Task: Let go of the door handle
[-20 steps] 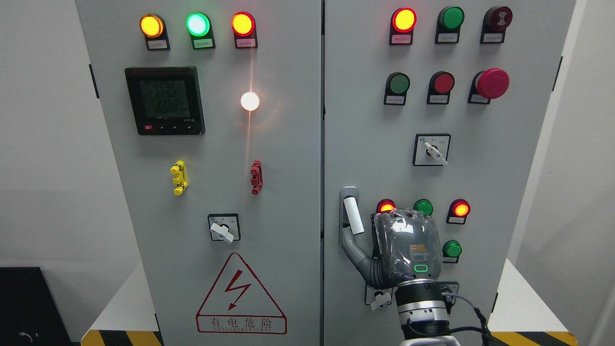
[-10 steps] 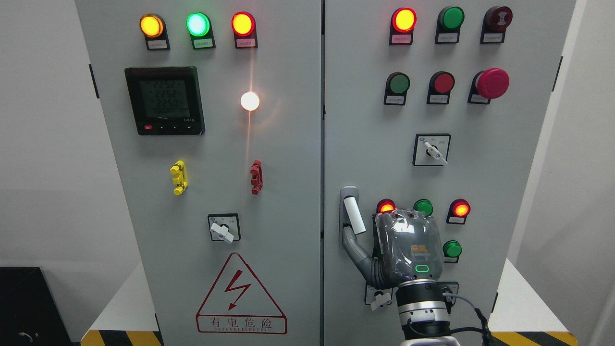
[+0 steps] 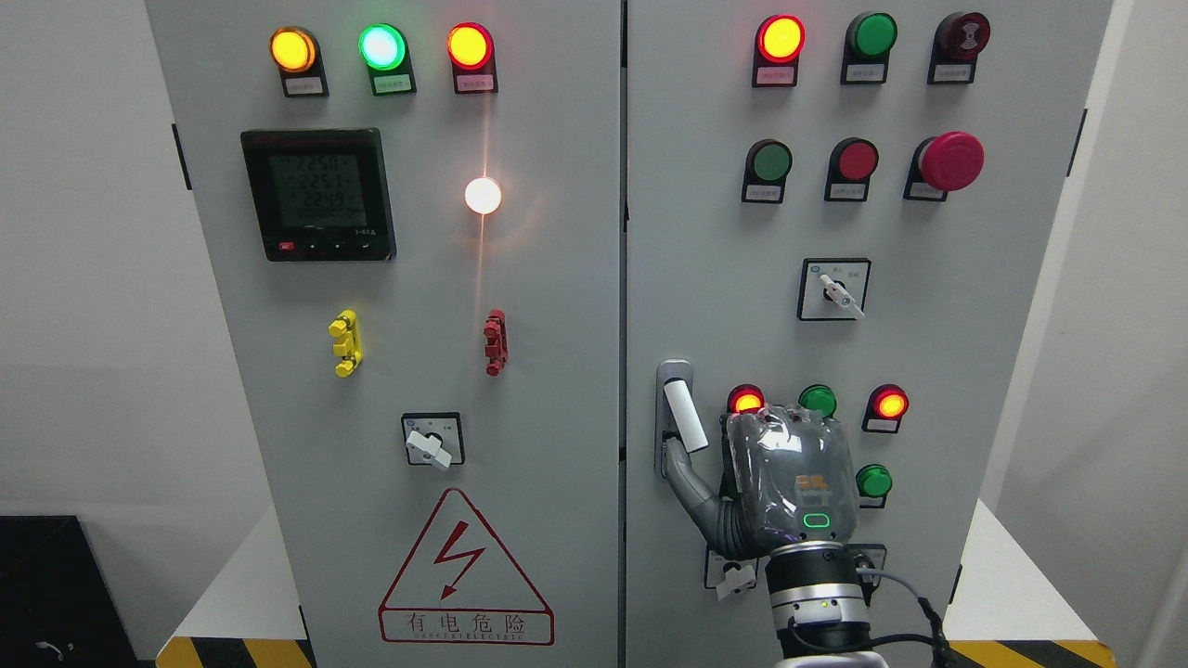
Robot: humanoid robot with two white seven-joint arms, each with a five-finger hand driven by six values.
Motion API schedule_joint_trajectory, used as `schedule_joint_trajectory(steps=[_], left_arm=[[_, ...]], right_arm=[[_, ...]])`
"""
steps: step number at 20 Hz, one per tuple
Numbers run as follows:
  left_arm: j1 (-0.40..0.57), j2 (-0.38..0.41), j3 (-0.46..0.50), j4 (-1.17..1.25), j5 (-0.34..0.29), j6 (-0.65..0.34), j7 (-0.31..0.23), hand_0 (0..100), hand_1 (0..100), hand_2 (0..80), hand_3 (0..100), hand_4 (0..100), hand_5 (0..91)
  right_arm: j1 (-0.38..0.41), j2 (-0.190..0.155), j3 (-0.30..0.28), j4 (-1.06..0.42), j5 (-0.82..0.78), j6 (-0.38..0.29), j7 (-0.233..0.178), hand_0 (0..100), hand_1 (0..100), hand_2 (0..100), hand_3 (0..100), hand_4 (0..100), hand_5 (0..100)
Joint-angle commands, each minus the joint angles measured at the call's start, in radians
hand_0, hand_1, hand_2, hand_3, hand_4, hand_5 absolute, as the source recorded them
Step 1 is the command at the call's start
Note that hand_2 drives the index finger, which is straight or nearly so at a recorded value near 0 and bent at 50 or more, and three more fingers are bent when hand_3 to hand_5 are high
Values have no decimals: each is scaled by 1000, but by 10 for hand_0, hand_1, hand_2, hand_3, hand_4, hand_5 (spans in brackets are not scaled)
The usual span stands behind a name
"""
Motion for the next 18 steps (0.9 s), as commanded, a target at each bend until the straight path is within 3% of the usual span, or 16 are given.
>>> schedule_joint_trajectory(steps=[1,18], left_arm=[[18,0,0,0,0,0,0,120,556,0,0,0,0],[18,0,0,0,0,0,0,120,556,0,0,0,0]], right_arm=[[1,0,0,-1,0,-1,0,496,236,950,1000,948,920],[1,0,-3,-4,0,1,-1,515,247,948,1000,947,920]])
